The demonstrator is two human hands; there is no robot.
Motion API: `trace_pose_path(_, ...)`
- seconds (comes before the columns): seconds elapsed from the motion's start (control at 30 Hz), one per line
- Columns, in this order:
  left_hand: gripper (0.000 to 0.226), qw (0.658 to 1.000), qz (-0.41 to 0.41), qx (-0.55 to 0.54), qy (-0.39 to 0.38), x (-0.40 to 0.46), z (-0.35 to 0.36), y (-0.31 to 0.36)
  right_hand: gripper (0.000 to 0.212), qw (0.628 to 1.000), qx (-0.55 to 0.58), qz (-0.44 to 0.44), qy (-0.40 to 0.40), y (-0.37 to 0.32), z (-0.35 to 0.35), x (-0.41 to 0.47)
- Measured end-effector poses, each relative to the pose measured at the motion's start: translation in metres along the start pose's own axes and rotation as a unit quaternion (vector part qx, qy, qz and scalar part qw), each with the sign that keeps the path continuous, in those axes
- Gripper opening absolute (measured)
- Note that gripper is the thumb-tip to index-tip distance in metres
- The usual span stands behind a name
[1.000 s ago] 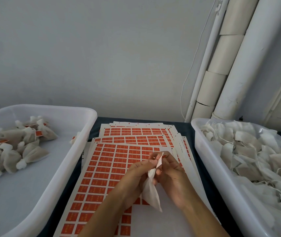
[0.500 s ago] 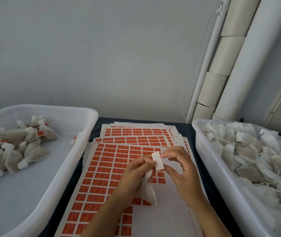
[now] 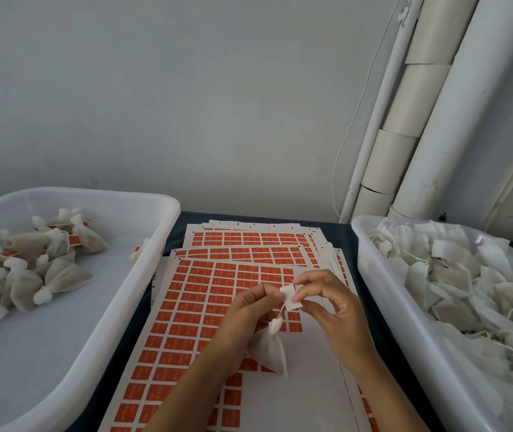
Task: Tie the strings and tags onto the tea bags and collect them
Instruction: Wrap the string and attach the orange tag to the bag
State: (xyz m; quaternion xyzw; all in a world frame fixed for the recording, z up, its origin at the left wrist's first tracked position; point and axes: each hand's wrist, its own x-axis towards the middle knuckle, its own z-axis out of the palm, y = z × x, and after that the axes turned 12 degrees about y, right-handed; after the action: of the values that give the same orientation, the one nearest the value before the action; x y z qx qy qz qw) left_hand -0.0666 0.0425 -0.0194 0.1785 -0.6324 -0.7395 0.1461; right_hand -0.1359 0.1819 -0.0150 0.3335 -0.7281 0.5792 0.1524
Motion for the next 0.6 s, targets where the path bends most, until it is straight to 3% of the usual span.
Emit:
trace_pose_path(0.27, 0.022, 0.999, 0.049, 0.014, 0.01, 0.0011, 0.0007, -0.0023, 0.021, 0.99, 0.06, 0.126, 0.008, -0.0025, 0.0061, -0.0029)
trace_pose_path(0.4, 0.02, 0.996, 0.077, 0.034, 0.0, 0.0029, 0.0003, -0.0055, 0.006, 0.992, 0.008, 0.125, 0.02, -0.0019, 0.009, -0.0047)
trace_pose_path(0.6, 0.019, 0.992, 0.112, 0.05, 0.01, 0.0046, 0.0019, -0.0077, 0.008, 0.994, -0.048, 0.1, 0.021, -0.0045, 0.0088, -0.0051)
